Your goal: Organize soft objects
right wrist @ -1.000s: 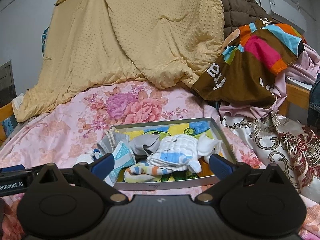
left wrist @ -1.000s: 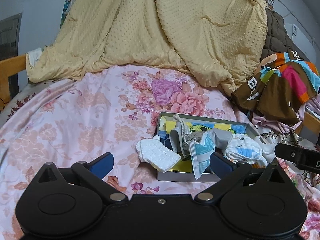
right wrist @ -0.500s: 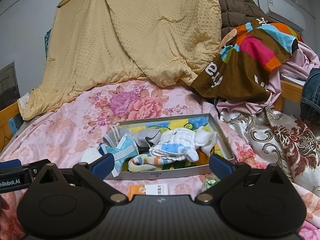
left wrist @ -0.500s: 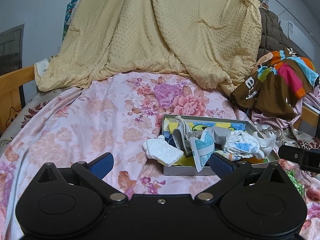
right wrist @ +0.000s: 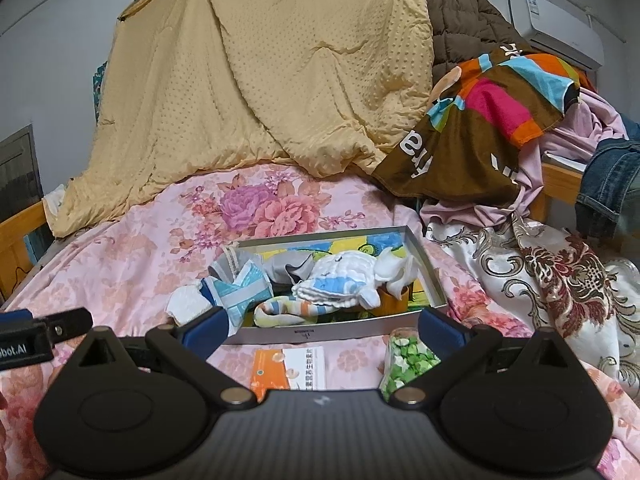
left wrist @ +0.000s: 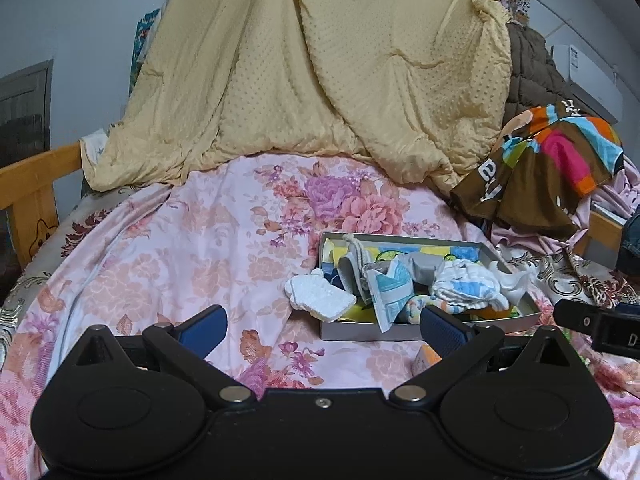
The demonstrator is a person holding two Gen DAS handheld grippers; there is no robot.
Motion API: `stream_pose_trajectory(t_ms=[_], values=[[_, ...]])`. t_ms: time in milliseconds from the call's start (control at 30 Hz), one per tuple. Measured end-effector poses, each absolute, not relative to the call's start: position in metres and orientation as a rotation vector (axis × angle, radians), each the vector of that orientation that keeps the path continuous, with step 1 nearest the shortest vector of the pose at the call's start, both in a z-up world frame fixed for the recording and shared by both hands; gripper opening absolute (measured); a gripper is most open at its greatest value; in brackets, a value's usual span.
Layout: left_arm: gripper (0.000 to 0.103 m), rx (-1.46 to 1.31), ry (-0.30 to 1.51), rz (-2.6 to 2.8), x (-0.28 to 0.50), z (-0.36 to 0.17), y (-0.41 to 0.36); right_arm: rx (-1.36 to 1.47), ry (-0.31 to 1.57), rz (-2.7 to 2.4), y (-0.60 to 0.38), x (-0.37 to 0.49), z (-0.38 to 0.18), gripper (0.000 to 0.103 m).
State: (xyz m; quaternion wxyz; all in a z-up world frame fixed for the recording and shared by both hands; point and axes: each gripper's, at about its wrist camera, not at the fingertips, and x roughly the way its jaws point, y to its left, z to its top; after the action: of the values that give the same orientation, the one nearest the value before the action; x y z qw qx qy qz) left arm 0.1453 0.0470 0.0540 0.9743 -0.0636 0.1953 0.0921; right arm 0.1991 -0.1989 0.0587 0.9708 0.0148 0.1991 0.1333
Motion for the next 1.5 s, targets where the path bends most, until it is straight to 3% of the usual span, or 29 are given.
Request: stream_pose_trajectory(t_ms=[1500], values=[[0.102,-0.058,0.468,0.195,0.064,0.045,0.005,-0.009,0.454,0.239,-0.242,0.11,0.046,0.103]])
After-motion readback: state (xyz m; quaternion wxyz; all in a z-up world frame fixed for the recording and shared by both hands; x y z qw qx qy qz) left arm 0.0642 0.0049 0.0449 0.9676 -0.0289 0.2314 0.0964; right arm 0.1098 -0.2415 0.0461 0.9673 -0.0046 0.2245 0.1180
